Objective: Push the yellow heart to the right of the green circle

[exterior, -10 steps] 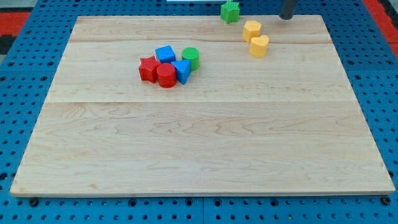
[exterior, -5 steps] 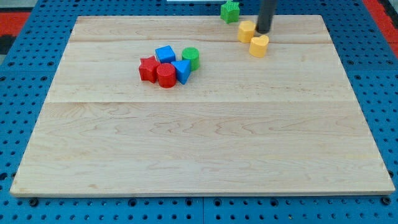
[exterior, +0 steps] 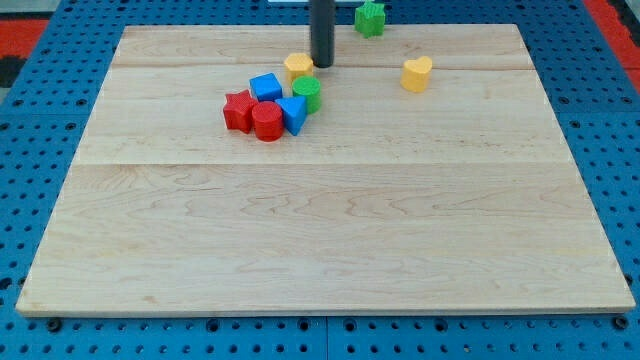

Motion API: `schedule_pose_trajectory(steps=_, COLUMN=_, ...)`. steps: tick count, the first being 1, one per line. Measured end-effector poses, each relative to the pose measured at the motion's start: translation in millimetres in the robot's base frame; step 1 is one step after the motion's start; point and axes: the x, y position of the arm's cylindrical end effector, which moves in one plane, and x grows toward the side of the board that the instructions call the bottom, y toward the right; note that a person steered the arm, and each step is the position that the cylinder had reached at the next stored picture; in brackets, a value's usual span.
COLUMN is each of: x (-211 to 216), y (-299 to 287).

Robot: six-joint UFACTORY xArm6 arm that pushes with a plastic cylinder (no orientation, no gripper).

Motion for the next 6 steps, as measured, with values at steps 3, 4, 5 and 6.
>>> schedule_pose_trajectory(steps=3, x=36, y=101)
schedule_pose_trajectory(steps=4, x=37, y=3)
schedule_pose_trajectory(steps=5, x=37, y=27)
schedule_pose_trajectory(steps=6, x=34, y=81)
